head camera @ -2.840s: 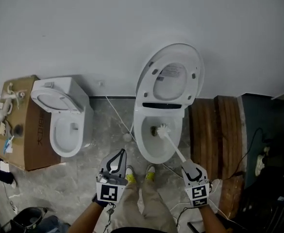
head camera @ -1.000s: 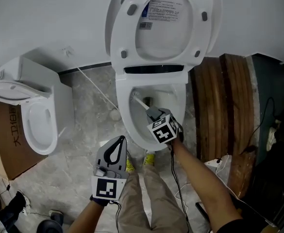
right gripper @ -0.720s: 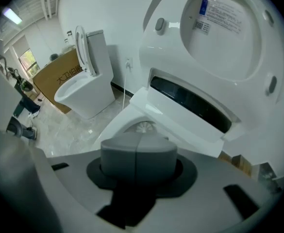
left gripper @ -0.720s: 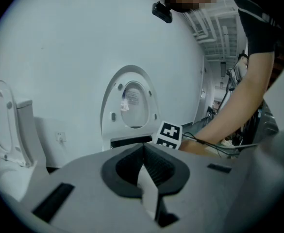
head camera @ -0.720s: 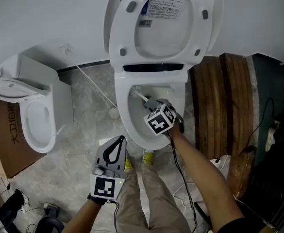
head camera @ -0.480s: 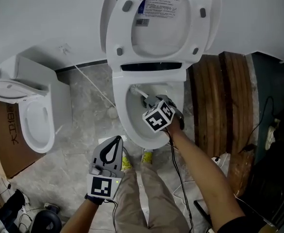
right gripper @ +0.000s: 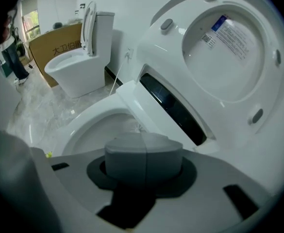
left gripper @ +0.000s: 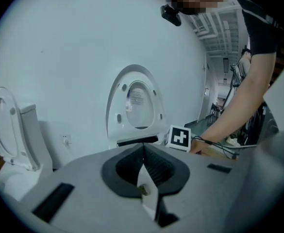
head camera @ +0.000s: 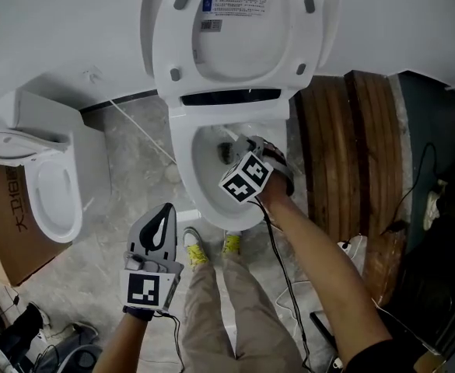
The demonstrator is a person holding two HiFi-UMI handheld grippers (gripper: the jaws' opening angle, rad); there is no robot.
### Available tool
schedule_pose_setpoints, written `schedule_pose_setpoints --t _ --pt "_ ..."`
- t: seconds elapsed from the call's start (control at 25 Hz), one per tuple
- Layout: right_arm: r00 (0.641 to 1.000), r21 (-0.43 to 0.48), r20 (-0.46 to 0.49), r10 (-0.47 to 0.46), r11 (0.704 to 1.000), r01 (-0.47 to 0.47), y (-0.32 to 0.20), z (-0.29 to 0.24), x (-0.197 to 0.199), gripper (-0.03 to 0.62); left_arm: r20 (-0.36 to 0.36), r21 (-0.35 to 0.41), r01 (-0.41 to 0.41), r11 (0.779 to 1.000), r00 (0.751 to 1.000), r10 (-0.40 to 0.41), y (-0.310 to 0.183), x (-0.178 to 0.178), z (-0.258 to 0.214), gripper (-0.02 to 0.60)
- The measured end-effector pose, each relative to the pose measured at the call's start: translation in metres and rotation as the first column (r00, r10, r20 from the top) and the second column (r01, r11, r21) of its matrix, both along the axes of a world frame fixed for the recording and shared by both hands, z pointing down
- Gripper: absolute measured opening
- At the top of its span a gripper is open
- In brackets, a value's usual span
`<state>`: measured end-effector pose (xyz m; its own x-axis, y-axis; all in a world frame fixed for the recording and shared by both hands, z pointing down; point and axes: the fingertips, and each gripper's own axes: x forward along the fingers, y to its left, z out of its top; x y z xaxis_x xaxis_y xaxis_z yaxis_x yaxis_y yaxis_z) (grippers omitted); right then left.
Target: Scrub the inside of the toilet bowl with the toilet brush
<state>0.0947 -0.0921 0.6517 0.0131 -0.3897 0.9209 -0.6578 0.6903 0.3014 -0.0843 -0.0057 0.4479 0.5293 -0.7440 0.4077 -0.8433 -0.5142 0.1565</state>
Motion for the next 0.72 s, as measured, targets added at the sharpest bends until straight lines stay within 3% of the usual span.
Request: schedule_pose_setpoints --t 0.44,0.72 --pt "0.992 0.006 -0.121 -0.037 0.999 0.039 0.008 -0.005 0.045 0.144 0.008 0.003 -0.021 1.000 1.000 0.021 0.000 0.009 0.000 0.009" --pt "0.990 -0.019 -0.142 -0.007 1.000 0.005 0.013 -0.012 0.062 0.144 -0.003 0.004 -0.037 0.999 0.999 0.037 0.000 0.019 -0.009 0.009"
